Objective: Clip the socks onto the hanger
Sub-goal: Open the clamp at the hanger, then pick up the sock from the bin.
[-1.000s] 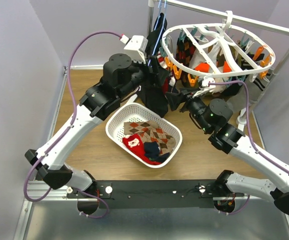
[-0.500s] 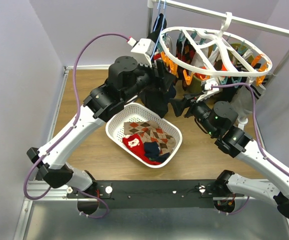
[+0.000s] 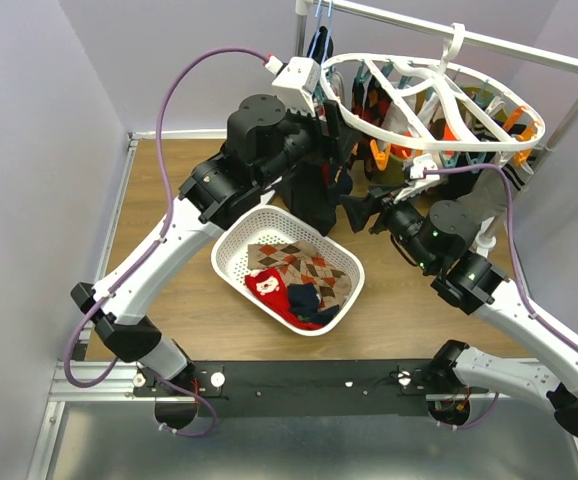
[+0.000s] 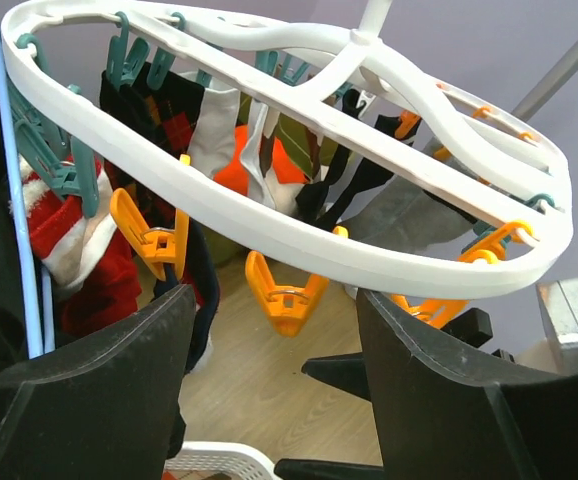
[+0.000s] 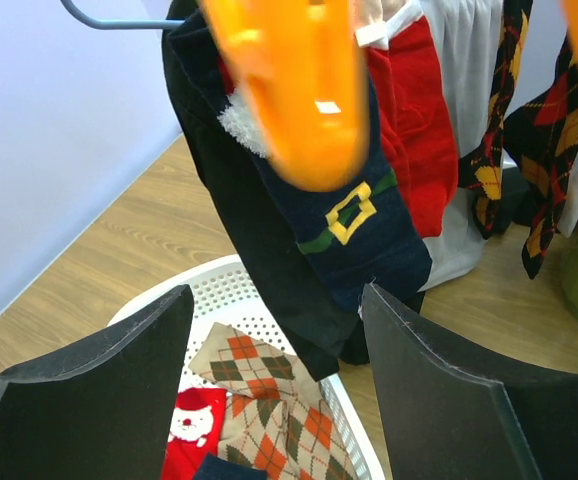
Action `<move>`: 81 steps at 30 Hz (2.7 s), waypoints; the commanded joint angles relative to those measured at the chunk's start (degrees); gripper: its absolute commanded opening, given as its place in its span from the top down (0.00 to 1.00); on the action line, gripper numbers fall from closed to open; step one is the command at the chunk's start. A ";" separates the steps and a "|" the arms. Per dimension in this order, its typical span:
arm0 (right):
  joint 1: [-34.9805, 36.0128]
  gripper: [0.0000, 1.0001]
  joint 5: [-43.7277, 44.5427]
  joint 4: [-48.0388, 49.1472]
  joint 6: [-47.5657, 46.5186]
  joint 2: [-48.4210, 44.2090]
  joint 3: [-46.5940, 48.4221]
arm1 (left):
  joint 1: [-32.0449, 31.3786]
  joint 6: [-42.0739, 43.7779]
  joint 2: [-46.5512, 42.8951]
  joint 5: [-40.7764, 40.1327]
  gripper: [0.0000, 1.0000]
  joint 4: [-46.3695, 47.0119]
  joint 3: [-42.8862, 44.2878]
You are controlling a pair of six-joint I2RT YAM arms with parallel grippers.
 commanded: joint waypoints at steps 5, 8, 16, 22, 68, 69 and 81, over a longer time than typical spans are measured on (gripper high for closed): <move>-0.39 0.24 -0.81 -1.49 -0.48 -1.05 1.34 | -0.22 1.64 3.38 2.18 0.28 1.31 3.50; -0.39 0.24 -0.99 -1.58 -0.22 -1.22 1.07 | -0.22 2.07 3.64 2.71 0.30 2.10 3.59; -0.30 0.24 -1.78 -1.23 0.66 -1.22 0.46 | -0.22 2.69 3.73 3.41 0.34 5.17 2.19; -0.39 0.23 -2.75 -1.05 1.19 -0.79 0.19 | -0.22 2.96 3.91 2.19 0.34 6.67 1.40; 3.91 0.34 -31.14 -11.33 1.36 33.22 -3.15 | -0.22 1.99 3.64 2.09 1.00 12.47 -11.09; 4.18 0.34 -30.53 -11.68 1.80 33.58 -2.89 | -0.22 1.99 3.64 2.01 1.00 12.29 -11.00; 7.52 0.44 -20.78 -10.28 9.18 41.74 0.19 | -0.22 1.99 4.08 2.00 1.00 10.98 -11.18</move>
